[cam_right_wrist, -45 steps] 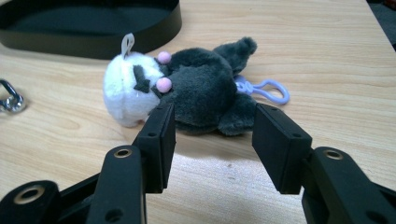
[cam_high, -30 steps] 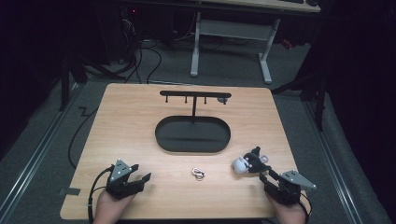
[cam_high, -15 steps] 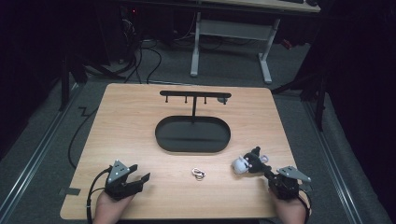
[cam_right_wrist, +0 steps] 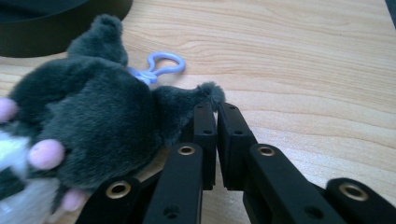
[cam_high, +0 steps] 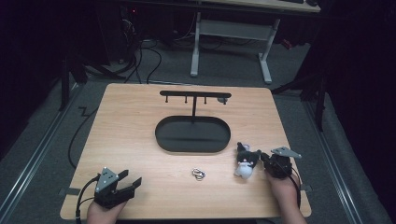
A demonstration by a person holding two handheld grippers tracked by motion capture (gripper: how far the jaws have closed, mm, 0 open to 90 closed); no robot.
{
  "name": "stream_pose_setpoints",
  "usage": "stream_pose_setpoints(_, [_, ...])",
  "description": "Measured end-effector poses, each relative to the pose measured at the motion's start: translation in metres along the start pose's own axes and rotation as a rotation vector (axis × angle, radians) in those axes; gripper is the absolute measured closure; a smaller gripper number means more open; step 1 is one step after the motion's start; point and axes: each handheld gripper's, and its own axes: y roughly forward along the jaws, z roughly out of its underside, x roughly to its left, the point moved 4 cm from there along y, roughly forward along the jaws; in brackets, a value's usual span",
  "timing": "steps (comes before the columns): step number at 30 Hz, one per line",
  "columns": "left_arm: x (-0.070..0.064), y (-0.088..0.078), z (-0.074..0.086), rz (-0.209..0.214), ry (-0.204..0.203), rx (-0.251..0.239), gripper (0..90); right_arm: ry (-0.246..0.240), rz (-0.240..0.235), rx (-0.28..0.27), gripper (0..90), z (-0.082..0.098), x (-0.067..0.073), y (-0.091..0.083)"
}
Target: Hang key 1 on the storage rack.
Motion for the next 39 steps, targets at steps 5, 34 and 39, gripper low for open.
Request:
stream_pose_setpoints(5, [0.001,0.003,-0.006,-0.005,0.002,-0.012,35.3,-0.011,-0.007,-0.022,82.9,0.001,0.008,-0.009])
stream_pose_setpoints(34, [0.009,-0.001,-0.003,-0.012,0.009,-0.004,35.0,-0.157,-0.223,-0.034,81.7,0.002,0.116,-0.025])
stream_pose_setpoints(39, [0.004,0.004,-0.006,0.005,0.021,-0.003,35.0,-0.138,-0.193,-0.017,81.9,0.008,0.106,-0.027])
